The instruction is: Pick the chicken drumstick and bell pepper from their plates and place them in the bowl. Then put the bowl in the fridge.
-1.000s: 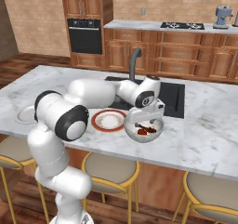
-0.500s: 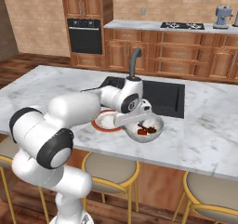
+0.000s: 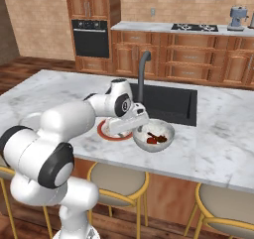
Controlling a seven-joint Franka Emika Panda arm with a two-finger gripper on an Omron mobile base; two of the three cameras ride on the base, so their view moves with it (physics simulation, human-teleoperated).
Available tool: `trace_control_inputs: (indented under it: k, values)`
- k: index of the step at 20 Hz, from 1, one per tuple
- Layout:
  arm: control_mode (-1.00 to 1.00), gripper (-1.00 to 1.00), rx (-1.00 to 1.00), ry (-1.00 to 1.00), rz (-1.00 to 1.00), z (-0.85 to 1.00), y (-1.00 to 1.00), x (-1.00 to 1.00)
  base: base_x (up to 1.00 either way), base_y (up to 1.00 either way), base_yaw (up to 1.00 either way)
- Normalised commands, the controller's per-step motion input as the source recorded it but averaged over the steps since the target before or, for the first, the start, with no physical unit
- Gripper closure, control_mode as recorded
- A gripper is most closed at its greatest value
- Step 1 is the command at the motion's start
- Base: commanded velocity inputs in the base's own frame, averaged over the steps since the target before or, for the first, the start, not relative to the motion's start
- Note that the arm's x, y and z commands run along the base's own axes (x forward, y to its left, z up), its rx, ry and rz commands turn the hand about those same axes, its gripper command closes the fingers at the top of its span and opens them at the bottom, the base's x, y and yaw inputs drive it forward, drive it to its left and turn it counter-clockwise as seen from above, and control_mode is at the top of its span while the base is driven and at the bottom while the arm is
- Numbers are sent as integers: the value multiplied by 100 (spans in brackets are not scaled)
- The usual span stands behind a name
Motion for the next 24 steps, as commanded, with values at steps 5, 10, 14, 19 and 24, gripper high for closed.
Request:
trace_control_inputs:
  k: [5, 10, 14, 19, 24]
  values:
    - [-100, -100, -9, -11, 0, -4, 3, 3, 0, 0, 0]
    - [-100, -100, -1, -15, -1, -12, 0, 9, 0, 0, 0]
    - [-100, -100, 0, -3, -6, -13, 0, 20, 0, 0, 0]
    - [-100, -100, -3, 2, -10, -10, 2, 27, 0, 0, 0]
    - [-100, -100, -4, 0, -7, -11, 0, 24, 0, 0, 0]
